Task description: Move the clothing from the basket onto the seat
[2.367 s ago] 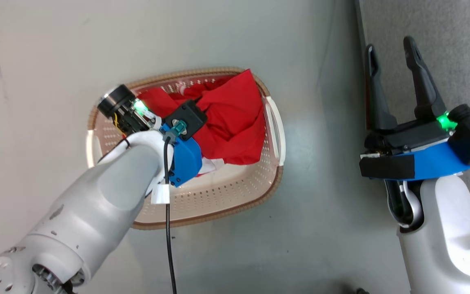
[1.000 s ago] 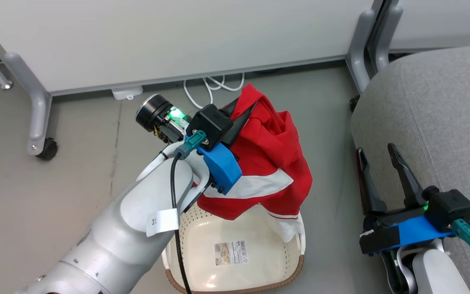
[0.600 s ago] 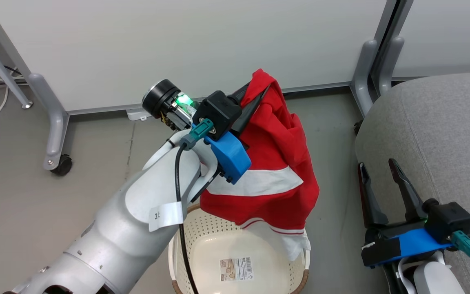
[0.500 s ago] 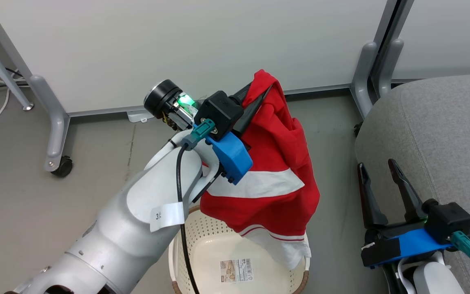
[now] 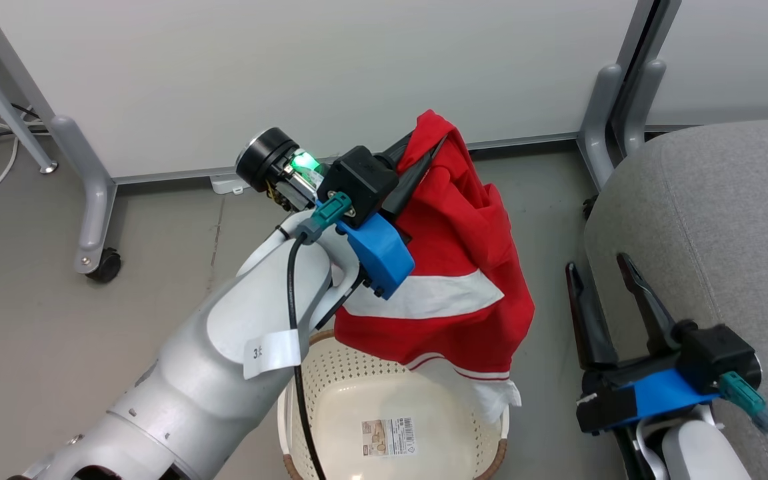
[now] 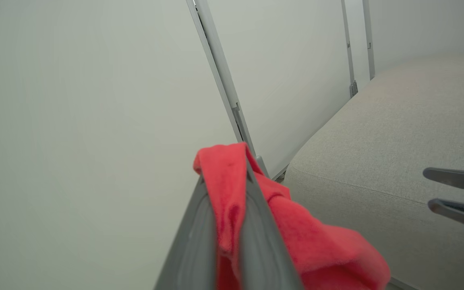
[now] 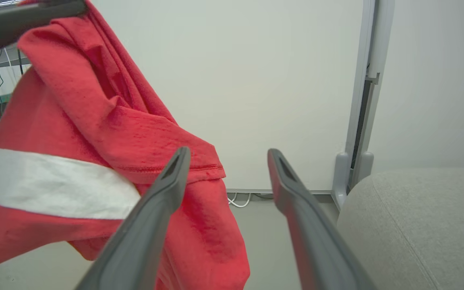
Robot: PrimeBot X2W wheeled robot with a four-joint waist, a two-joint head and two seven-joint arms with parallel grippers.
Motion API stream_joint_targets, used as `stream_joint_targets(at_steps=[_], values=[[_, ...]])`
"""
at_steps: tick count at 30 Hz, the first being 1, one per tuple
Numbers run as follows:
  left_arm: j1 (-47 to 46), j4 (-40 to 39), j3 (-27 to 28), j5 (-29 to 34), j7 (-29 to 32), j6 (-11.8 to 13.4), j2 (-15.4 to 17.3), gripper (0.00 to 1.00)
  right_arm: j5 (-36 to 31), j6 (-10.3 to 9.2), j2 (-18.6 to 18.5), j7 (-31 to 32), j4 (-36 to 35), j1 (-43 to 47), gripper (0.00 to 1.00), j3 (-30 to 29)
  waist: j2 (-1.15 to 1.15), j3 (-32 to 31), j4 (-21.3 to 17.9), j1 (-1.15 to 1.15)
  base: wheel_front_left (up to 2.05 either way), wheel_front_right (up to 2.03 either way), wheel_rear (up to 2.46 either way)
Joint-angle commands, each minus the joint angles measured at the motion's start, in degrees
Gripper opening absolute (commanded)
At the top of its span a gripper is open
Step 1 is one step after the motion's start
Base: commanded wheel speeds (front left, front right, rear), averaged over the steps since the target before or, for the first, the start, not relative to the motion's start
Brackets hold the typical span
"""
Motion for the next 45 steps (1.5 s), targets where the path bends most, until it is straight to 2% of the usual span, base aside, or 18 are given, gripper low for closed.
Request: stream_joint_targets(at_steps=[1,5,11,16,22,31,40,41,42,43,45], values=[[-0.1,-0.4,0.3,0.3,-0.3,0.0,0.0,0.0,-0.9,0.03,-0.2,-0.2,-0.5,-1.7,1.0,0.9,0.0,0.2,0.1,0.0,0.0,0.0,0.0],[-0.2,-0.4,0.4,0.3,-0.3,0.0,0.0,0.0,-1.8,0.03,-0.2,-0.2,-0.4,-3.6,1.0,2.9,0.0,0.5,0.2,0.0,0.0,0.0,0.0],[-0.9,-0.7,0.5,0.4,-0.3,0.0,-0.2,0.0,-3.6,0.03,-0.2,-0.2,0.7,-8.2,1.0,9.2,0.0,1.1,0.5,0.0,0.0,0.0,0.0],[-1.1,-1.1,0.5,0.4,-0.3,0.0,-0.6,0.0,-5.1,0.02,-0.3,-0.1,3.7,-12.4,1.0,14.2,0.0,1.6,1.2,0.0,0.0,0.0,0.0],[-1.3,-1.9,0.4,0.6,-0.3,0.0,-1.1,0.0,-5.9,0.03,-0.8,-0.1,8.4,-16.5,1.0,17.7,0.0,2.2,2.0,0.0,0.0,0.0,0.0],[-1.6,-3.0,-0.3,0.7,-0.3,0.0,-1.8,0.0,-6.6,0.02,-0.9,-0.1,14.9,-21.0,1.0,20.4,0.0,2.8,3.7,0.0,0.0,0.0,0.0],[-2.0,-4.1,-0.8,0.6,-0.3,0.0,-2.4,0.0,-6.4,0.03,-0.3,-0.1,19.9,-23.3,1.0,20.6,0.0,3.0,5.1,0.0,0.0,0.0,0.0],[-2.0,-4.2,-0.7,0.7,-0.3,0.0,-2.4,0.0,-6.1,0.02,-0.3,-0.1,20.4,-23.7,0.48,20.7,0.0,3.1,5.2,0.0,0.0,0.0,0.0],[-2.0,-4.2,-0.8,0.7,-0.3,0.0,-2.5,0.0,-5.9,0.02,-0.2,-0.1,20.8,-24.0,0.09,20.9,0.0,3.1,5.3,0.0,0.0,0.0,0.0],[-2.1,-4.3,-0.7,0.7,-0.3,0.0,-2.5,0.0,-5.5,0.02,-0.2,-0.1,21.3,-24.0,0.0,21.0,0.0,3.1,5.3,0.0,0.0,0.0,0.0],[-2.1,-4.3,-0.7,0.8,-0.3,0.0,-2.6,0.0,-5.2,0.03,-0.2,-0.1,21.7,-24.5,0.0,21.3,0.0,3.2,5.4,0.0,0.0,0.0,0.0]])
